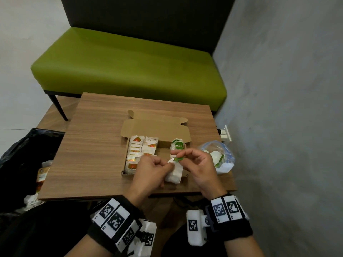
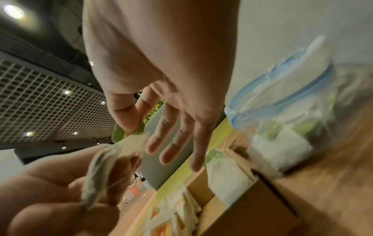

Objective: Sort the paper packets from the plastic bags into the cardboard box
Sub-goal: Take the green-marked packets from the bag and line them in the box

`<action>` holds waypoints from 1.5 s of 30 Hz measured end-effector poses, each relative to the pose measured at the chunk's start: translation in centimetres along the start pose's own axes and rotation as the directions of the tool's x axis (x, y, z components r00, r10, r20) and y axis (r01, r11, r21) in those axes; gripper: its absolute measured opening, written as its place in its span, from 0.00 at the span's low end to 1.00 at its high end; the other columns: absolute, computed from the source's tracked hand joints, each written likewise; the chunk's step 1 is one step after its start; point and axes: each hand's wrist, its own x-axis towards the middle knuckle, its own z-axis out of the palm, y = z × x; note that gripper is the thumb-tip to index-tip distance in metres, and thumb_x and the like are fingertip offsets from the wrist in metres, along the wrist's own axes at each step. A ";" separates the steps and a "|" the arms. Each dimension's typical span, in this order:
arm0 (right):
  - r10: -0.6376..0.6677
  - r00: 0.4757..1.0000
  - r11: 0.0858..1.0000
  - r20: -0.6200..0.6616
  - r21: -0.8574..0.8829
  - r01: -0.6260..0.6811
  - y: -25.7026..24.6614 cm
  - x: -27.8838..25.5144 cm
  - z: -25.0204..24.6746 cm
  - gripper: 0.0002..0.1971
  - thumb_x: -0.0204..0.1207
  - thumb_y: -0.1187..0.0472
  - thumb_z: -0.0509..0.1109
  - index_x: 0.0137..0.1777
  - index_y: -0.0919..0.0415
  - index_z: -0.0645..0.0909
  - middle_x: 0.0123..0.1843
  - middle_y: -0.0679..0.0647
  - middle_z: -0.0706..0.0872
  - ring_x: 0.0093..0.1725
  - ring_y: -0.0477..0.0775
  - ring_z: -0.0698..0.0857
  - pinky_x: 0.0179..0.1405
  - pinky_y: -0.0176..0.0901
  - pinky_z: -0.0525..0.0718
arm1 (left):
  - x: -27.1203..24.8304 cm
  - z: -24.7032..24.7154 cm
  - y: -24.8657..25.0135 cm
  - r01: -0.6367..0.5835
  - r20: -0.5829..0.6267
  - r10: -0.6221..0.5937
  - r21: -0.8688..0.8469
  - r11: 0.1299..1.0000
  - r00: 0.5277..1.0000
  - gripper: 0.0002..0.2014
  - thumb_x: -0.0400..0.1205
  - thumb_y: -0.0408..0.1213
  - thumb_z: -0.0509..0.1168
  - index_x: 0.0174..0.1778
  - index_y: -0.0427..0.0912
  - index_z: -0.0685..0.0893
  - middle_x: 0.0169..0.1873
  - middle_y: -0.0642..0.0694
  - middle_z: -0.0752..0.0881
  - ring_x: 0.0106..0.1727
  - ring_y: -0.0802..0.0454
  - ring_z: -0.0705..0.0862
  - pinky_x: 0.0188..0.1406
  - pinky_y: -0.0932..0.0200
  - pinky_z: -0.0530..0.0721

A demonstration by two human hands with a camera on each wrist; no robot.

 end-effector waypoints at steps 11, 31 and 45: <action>0.018 0.998 0.973 0.063 -0.232 -0.003 -1.0 -0.1 -2.0 0.14 0.75 0.80 0.68 0.44 0.65 0.92 0.39 0.45 0.93 0.45 0.41 0.90 0.47 0.30 0.84 | 0.4 1.1 0.7 0.052 0.098 -0.038 -0.146 0.988 0.994 0.09 0.84 0.37 0.67 0.45 0.39 0.92 0.32 0.36 0.89 0.21 0.52 0.77 0.25 0.65 0.77; 0.143 0.986 0.971 0.081 -0.206 -0.124 -2.5 0.4 -3.7 0.08 0.73 0.71 0.77 0.49 0.60 0.89 0.46 0.61 0.92 0.41 0.50 0.91 0.39 0.37 0.89 | 1.0 1.5 -0.4 -0.180 0.189 0.149 0.159 0.971 0.971 0.09 0.80 0.42 0.72 0.57 0.52 0.88 0.46 0.52 0.90 0.44 0.56 0.87 0.43 0.57 0.87; 0.017 0.992 0.441 0.125 -0.892 0.105 -2.4 4.9 -2.2 0.05 0.76 0.55 0.76 0.50 0.50 0.91 0.47 0.44 0.86 0.43 0.45 0.81 0.47 0.46 0.82 | 1.2 0.9 -2.3 -0.106 0.006 0.121 0.529 0.842 0.993 0.17 0.82 0.42 0.70 0.67 0.52 0.83 0.60 0.58 0.85 0.66 0.58 0.81 0.66 0.59 0.80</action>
